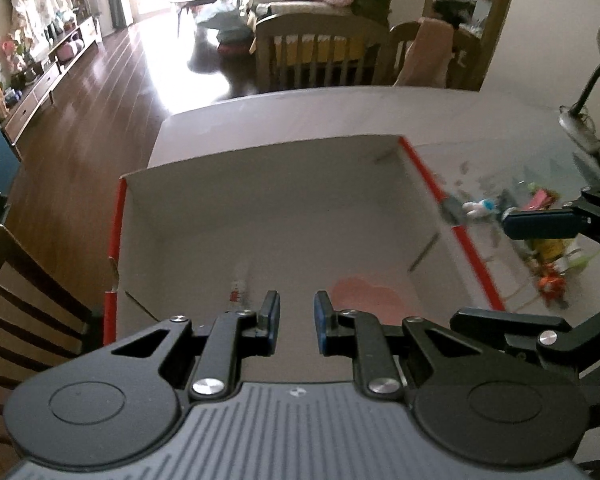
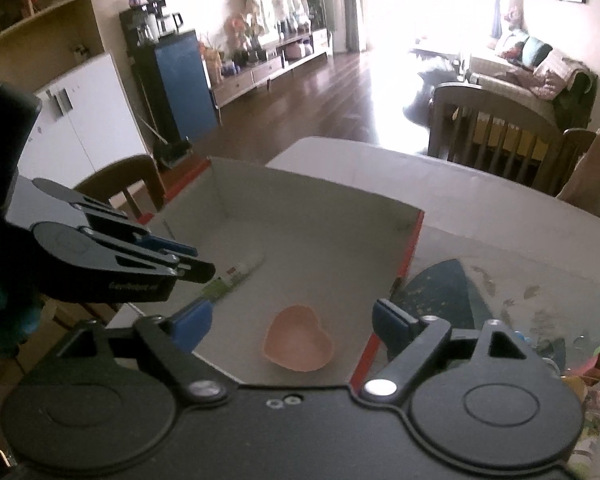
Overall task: Organize rigid objects
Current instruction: 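Release the tube with the left tool while the right tool drops the heart dish into the box, then move both tools back to the items on the table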
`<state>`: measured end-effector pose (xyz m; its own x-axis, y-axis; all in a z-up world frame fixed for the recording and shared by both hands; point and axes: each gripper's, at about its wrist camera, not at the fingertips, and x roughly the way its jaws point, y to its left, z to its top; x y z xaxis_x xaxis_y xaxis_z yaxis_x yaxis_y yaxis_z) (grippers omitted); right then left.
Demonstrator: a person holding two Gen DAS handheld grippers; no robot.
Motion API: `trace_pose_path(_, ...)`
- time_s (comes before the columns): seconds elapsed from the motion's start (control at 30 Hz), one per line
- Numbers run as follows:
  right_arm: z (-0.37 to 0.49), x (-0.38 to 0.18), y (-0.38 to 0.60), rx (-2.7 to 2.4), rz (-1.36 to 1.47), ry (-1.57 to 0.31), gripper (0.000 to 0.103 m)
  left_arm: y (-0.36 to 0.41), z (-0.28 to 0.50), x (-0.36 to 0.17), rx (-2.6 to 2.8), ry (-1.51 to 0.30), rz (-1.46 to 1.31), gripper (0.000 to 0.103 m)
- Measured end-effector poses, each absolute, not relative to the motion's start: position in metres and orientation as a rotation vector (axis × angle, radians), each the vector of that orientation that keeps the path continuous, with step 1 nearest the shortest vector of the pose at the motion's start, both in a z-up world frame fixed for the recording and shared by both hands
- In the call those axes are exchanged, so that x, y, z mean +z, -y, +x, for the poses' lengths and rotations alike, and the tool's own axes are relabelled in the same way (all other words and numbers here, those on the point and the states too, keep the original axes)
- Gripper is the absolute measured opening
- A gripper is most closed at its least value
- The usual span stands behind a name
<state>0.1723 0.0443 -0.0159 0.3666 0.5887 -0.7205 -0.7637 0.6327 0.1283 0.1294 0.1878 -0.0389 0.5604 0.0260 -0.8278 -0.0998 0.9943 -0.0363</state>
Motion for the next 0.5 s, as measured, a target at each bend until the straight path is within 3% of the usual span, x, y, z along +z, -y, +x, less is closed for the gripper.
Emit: trace_pose_path(0.5, 0.142, 0.007, 0.032, 0.859, -0.144, -0.712, 0.089, -0.136, 0.099, -0.008, 0.050, -0.855, -0.083, 0.017)
